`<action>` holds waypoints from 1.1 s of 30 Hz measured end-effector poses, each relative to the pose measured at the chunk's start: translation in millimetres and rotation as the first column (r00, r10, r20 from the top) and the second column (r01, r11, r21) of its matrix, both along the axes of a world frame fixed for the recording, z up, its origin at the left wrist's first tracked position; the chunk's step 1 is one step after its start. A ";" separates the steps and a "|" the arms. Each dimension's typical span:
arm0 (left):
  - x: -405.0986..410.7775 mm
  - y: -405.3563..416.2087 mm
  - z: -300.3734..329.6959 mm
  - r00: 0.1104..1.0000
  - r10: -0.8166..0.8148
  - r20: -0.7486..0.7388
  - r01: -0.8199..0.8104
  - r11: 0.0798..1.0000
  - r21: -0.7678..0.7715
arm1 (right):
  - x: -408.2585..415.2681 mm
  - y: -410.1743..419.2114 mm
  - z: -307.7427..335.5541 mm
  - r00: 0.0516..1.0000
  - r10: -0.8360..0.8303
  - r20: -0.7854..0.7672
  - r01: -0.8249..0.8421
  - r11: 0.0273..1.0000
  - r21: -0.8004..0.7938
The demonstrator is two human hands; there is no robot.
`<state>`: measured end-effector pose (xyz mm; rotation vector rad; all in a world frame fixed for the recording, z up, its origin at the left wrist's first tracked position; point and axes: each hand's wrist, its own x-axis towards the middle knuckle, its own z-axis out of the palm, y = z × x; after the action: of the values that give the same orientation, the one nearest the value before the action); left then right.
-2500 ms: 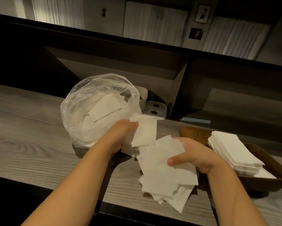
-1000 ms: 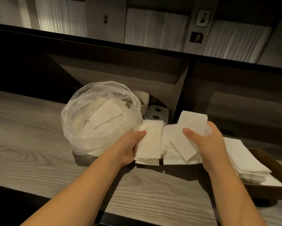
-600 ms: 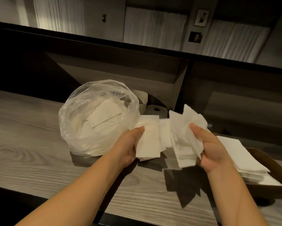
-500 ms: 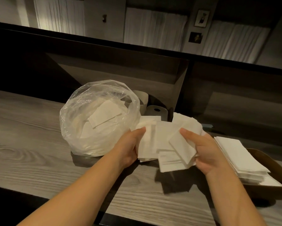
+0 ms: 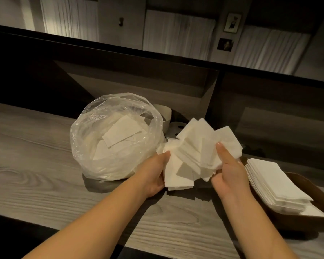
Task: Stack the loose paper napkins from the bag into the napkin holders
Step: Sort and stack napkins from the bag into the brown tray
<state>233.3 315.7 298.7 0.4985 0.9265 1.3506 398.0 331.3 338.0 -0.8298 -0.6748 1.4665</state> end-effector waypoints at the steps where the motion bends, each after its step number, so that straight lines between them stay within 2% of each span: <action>1: 2.1 -0.1 1.1 0.998 -0.006 0.061 0.006 1.000 0.003 | -3.2 -0.2 -1.2 0.999 -0.018 -0.037 0.017 1.000 -0.022; 3: 9.1 -2.8 4.2 0.991 -0.047 0.122 0.044 0.999 0.030 | -9.8 -1.5 -4.4 0.998 -0.028 -0.060 0.025 0.999 -0.046; 7: 15.9 -3.1 3.0 0.997 -0.068 0.037 0.060 0.984 0.167 | -16.6 -0.5 -11.7 0.999 -0.038 -0.002 0.038 0.998 -0.045; 10: 12.5 -5.3 4.1 0.995 -0.089 0.033 0.080 0.971 0.224 | -15.6 1.5 -12.2 0.997 -0.075 0.019 0.075 0.996 -0.040; 13: 16.1 -5.7 2.4 0.990 -0.121 -0.067 0.135 0.956 0.260 | -14.4 1.3 -13.0 0.995 -0.099 0.024 0.100 0.994 -0.045; 16: 16.1 -3.0 2.0 0.998 0.026 -0.065 -0.013 0.979 0.202 | -13.2 -0.2 -11.6 0.996 -0.052 0.074 0.053 0.998 -0.016; 20: 10.2 0.2 4.4 0.986 0.154 0.068 -0.163 0.976 0.148 | -7.9 0.6 -10.1 0.963 0.025 0.268 -0.031 0.999 0.019; 23: 11.4 -3.6 8.9 0.983 0.110 0.147 -0.130 0.982 0.136 | -10.1 -2.0 -10.3 0.921 0.086 0.381 -0.090 0.996 -0.006; 26: 12.6 -3.4 8.1 0.989 0.103 0.102 -0.114 0.988 0.108 | -12.7 -5.7 -10.6 0.893 0.131 0.431 -0.132 0.991 -0.028; 30: 9.9 -0.1 8.2 0.984 0.143 0.102 -0.152 0.985 0.086 | -7.4 -7.2 -5.0 0.865 -0.070 0.497 -0.014 0.986 0.163; 33: 8.2 0.6 9.3 0.984 0.144 0.105 -0.152 0.985 0.077 | -1.3 -5.8 -0.7 0.893 -0.135 0.430 0.051 0.978 0.201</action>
<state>241.5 316.3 308.0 0.4297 0.8408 1.5410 396.7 325.5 337.3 -1.0463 -1.0803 1.1118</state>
